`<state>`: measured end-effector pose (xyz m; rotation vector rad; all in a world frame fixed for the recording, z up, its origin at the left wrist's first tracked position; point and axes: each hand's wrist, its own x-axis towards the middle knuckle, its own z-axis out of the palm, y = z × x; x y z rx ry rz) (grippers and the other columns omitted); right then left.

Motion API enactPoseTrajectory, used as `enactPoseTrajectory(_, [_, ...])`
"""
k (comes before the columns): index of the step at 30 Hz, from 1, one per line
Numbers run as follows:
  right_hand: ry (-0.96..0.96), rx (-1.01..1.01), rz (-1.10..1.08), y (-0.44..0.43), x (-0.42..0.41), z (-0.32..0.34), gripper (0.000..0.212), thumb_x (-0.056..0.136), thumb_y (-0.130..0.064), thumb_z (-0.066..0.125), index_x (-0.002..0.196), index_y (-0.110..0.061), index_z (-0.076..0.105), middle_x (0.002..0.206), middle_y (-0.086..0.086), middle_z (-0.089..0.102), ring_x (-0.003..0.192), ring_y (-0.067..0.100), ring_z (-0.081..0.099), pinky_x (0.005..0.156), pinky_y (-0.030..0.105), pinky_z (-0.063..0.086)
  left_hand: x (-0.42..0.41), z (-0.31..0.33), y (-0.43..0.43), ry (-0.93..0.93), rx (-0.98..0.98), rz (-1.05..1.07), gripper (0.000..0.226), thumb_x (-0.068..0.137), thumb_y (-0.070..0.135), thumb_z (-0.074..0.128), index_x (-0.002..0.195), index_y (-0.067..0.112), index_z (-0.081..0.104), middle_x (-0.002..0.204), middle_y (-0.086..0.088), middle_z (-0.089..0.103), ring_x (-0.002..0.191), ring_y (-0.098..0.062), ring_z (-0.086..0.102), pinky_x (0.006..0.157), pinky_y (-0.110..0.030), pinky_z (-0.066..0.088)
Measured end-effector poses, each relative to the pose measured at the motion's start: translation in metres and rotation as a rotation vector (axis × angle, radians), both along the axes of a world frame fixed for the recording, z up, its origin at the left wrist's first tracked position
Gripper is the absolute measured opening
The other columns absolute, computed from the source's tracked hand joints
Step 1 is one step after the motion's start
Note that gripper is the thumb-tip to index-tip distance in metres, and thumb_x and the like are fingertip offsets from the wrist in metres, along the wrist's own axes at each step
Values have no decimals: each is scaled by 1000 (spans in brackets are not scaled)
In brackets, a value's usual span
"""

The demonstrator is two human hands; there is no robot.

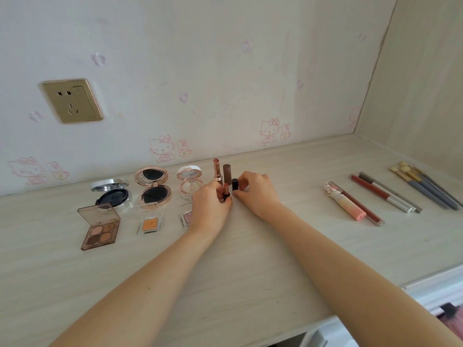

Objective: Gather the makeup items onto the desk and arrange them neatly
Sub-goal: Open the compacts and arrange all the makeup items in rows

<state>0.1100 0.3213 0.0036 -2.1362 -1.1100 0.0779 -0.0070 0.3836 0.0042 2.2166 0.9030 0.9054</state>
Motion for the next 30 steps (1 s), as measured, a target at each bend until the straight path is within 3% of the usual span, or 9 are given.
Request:
enactPoseTrajectory(5, [-5, -5, -4, 1, -1, 0, 16, 84, -22, 61, 98, -14, 62, 95, -1, 66, 100, 25, 46, 83, 39, 47, 4, 4, 1, 10, 6, 45, 4, 80, 7, 64, 83, 9, 63, 80, -6, 67, 79, -24, 61, 73, -37, 50])
enactPoseTrajectory(9, [-6, -13, -6, 2, -1, 0, 15, 84, -22, 59, 97, -15, 61, 93, -1, 66, 99, 25, 46, 82, 39, 47, 13, 8, 0, 130, 57, 97, 9, 84, 6, 59, 92, 4, 62, 89, -12, 65, 87, -30, 59, 68, -33, 40])
enactPoseTrajectory(20, [-37, -37, 8, 1, -2, 2, 18, 86, -25, 59, 100, -13, 62, 97, 1, 65, 101, 26, 46, 84, 41, 46, 19, 8, -2, 201, 2, 163, 22, 88, 7, 59, 110, 1, 56, 107, -17, 61, 101, -33, 56, 81, -38, 44])
enactPoseTrajectory(26, [-19, -12, 9, -7, 0, 2, 35, 87, -24, 61, 120, -13, 56, 106, 1, 65, 108, 23, 48, 84, 31, 42, 15, 14, -10, 247, 31, 166, 31, 88, 7, 61, 115, -1, 49, 116, -19, 57, 109, -32, 54, 86, -35, 43])
enactPoseTrajectory(30, [-17, 14, 12, -27, -3, 5, 40, 90, -24, 61, 127, -11, 51, 114, 2, 64, 113, 22, 50, 89, 31, 43, 6, 23, -22, 229, 106, 161, 36, 88, 10, 62, 117, -2, 44, 120, -18, 51, 105, -34, 56, 81, -38, 46])
